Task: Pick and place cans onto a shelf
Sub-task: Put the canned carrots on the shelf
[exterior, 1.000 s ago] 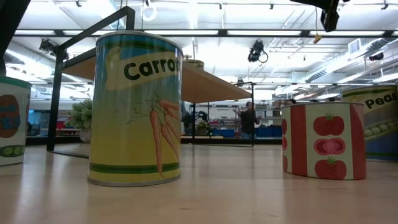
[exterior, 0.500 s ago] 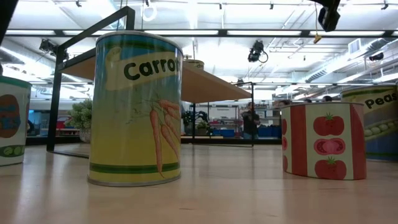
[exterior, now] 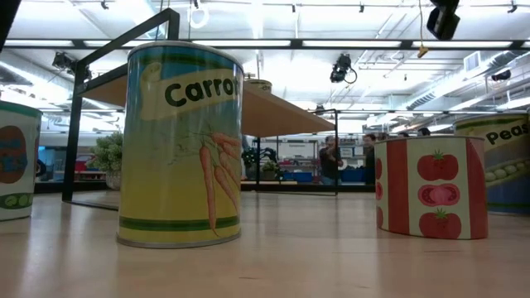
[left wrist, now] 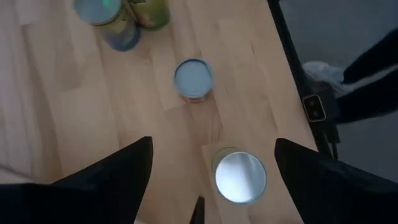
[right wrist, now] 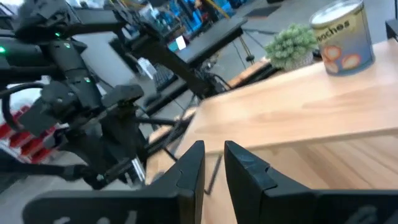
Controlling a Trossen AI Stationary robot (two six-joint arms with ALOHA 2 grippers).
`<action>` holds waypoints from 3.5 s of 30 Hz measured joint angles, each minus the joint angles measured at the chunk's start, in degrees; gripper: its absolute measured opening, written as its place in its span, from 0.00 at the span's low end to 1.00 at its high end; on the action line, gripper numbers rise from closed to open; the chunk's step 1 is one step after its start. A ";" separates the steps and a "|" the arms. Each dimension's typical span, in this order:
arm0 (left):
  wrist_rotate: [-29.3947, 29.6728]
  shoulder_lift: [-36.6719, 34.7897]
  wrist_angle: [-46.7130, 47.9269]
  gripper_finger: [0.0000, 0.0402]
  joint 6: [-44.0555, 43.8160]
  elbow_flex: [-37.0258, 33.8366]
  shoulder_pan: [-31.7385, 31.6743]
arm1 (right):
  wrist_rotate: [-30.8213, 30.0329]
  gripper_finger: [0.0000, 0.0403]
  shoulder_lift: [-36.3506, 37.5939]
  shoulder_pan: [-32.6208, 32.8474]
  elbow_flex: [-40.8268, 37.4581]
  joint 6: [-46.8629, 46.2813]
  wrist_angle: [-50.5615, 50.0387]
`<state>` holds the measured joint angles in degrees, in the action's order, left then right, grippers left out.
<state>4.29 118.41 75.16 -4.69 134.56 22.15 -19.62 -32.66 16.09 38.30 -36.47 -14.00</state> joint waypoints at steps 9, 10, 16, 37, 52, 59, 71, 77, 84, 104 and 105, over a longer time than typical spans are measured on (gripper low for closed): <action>-0.04 2.40 -0.80 0.85 5.64 -0.01 1.36 | -0.21 0.17 -0.69 0.82 7.20 1.78 -8.57; -0.08 2.49 -0.91 0.85 6.07 -0.43 1.33 | -0.30 0.17 -0.69 0.82 7.93 1.77 -9.99; -1.69 2.70 -5.56 0.85 7.35 -5.83 1.33 | -1.66 0.17 -0.69 0.80 10.58 -0.66 -18.30; -12.68 2.60 -9.57 0.85 11.62 -19.00 1.31 | -0.28 0.17 -0.71 0.82 10.59 -2.82 -23.06; -9.63 2.73 -9.13 0.85 9.91 -22.60 1.49 | -1.77 0.17 -0.90 0.82 10.59 -2.80 -22.95; -6.68 2.75 -9.15 0.85 7.08 -22.60 0.45 | -1.77 0.17 -1.85 0.82 10.59 -2.80 -22.92; -8.95 4.39 -9.92 0.87 5.70 -22.60 2.14 | -1.73 0.17 -2.22 0.82 10.56 -2.93 -22.21; -7.83 5.40 -9.12 0.87 6.91 -22.56 3.28 | -1.73 0.17 -2.22 0.82 10.56 -2.82 -22.03; -4.65 6.48 -7.29 0.87 8.78 -22.56 4.48 | -1.73 0.17 -2.22 0.82 10.56 -2.82 -22.05; -5.40 8.96 -6.84 0.77 10.95 -22.58 4.33 | -1.73 0.17 -2.22 0.80 10.56 -2.24 -21.63; -5.40 8.96 -6.96 0.77 10.93 -22.59 4.33 | -1.73 0.17 -2.22 0.80 10.56 -2.12 -21.63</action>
<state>-1.10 127.37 68.20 6.24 111.97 26.48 -21.34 -34.87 16.88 48.86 -38.59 -35.64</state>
